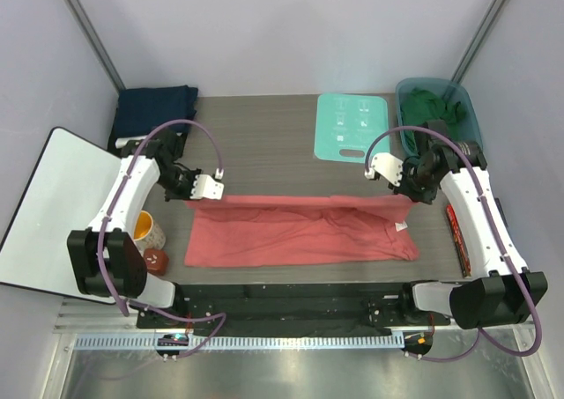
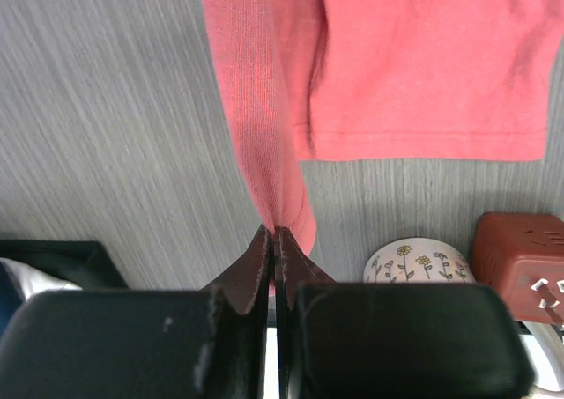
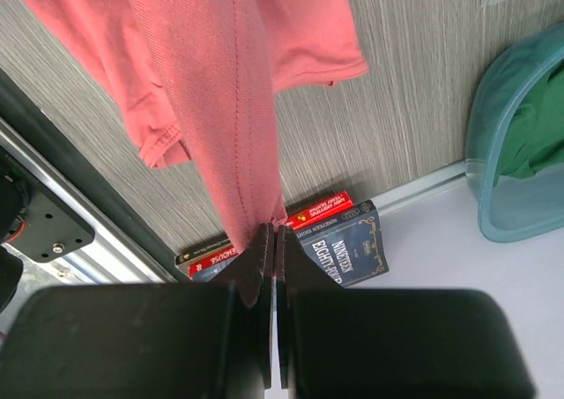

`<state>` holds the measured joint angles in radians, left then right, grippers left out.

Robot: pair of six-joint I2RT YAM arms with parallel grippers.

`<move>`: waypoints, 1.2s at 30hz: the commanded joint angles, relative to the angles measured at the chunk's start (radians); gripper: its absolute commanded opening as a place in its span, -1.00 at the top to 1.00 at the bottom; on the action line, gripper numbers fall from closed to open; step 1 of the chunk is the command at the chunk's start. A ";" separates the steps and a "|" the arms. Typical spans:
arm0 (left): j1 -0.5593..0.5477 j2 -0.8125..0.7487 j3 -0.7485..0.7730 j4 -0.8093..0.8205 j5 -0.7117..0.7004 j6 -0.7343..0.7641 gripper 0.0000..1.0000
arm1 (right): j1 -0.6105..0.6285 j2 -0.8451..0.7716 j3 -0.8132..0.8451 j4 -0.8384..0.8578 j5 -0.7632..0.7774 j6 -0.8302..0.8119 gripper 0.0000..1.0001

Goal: Fold and stack the t-shirts
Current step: Fold the tshirt

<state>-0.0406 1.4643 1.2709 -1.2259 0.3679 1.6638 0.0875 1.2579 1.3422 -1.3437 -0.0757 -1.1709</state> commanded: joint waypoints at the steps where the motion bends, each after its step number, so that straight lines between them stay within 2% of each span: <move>1: 0.008 -0.032 -0.007 -0.061 -0.001 0.033 0.99 | -0.008 -0.028 0.006 -0.132 0.013 -0.058 0.98; 6: 0.008 -0.058 -0.067 -0.107 -0.033 0.123 0.98 | 0.012 -0.003 -0.009 -0.161 -0.027 -0.070 0.98; 17: 0.007 -0.033 -0.108 -0.092 -0.076 0.188 0.92 | 0.135 0.000 -0.213 -0.085 -0.013 -0.085 0.97; 20: 0.001 -0.025 -0.113 -0.090 -0.073 0.188 0.78 | 0.167 0.009 -0.242 -0.058 -0.012 -0.075 0.96; 21: -0.001 -0.024 -0.114 -0.092 -0.069 0.186 0.65 | 0.179 0.015 -0.245 -0.054 -0.013 -0.064 0.94; 23: -0.008 -0.018 -0.119 -0.106 -0.067 0.180 0.50 | 0.193 0.026 -0.250 -0.048 -0.016 -0.058 0.87; 24: -0.010 -0.015 -0.122 -0.115 -0.069 0.182 0.23 | 0.199 0.029 -0.252 -0.051 -0.018 -0.052 0.85; 25: -0.016 -0.012 -0.133 -0.127 -0.076 0.180 0.08 | 0.216 0.031 -0.253 -0.052 -0.016 -0.049 0.73; 26: -0.016 -0.012 -0.139 -0.135 -0.084 0.185 0.03 | 0.225 0.034 -0.253 -0.066 -0.012 -0.050 0.67; 28: -0.016 -0.015 -0.162 -0.133 -0.112 0.191 0.03 | 0.233 0.029 -0.250 -0.068 -0.001 -0.055 0.47; 30: -0.016 -0.027 -0.174 -0.081 -0.122 0.166 0.00 | 0.233 0.028 -0.241 -0.074 0.013 -0.059 0.37; 33: -0.015 -0.013 -0.159 -0.020 -0.124 0.117 -0.01 | 0.233 0.028 -0.193 -0.110 -0.022 -0.065 0.17; 34: -0.015 -0.006 -0.141 -0.005 -0.118 0.102 -0.01 | 0.235 0.031 -0.189 -0.118 -0.030 -0.067 0.04; 36: -0.015 0.011 -0.120 0.047 -0.096 0.056 -0.01 | 0.235 0.034 -0.192 -0.081 -0.010 -0.055 0.03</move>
<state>-0.0521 1.4521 1.1023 -1.2739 0.2543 1.8000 0.3172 1.2915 1.1030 -1.3422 -0.0921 -1.2285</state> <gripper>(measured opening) 0.504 0.470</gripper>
